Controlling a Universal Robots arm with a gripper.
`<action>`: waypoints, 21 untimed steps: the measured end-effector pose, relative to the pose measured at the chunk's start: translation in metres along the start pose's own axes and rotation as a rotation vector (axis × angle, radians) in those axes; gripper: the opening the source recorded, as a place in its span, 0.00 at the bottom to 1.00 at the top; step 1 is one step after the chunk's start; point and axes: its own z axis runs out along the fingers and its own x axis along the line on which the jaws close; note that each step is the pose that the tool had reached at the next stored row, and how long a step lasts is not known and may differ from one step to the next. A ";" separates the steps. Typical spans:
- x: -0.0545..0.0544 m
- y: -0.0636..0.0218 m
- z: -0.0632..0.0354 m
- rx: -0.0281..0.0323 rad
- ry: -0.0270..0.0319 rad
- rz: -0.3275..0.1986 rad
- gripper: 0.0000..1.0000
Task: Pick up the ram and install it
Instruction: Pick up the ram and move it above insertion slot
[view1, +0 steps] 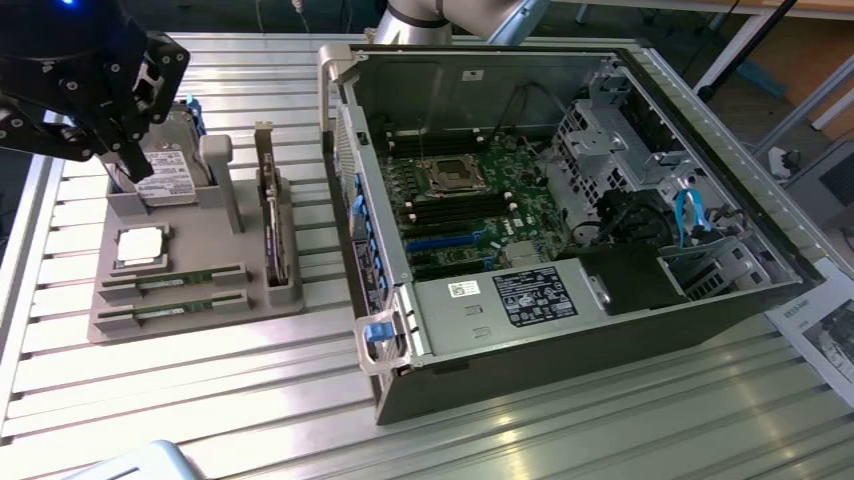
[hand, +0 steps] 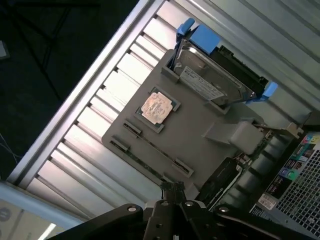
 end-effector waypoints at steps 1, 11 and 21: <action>0.000 0.0000 0.0000 -0.0006 0.0006 -0.021 0.10; 0.000 -0.0001 0.0000 -0.0053 0.0055 -0.205 0.10; 0.000 -0.0001 0.0000 -0.0107 0.0112 -0.415 0.10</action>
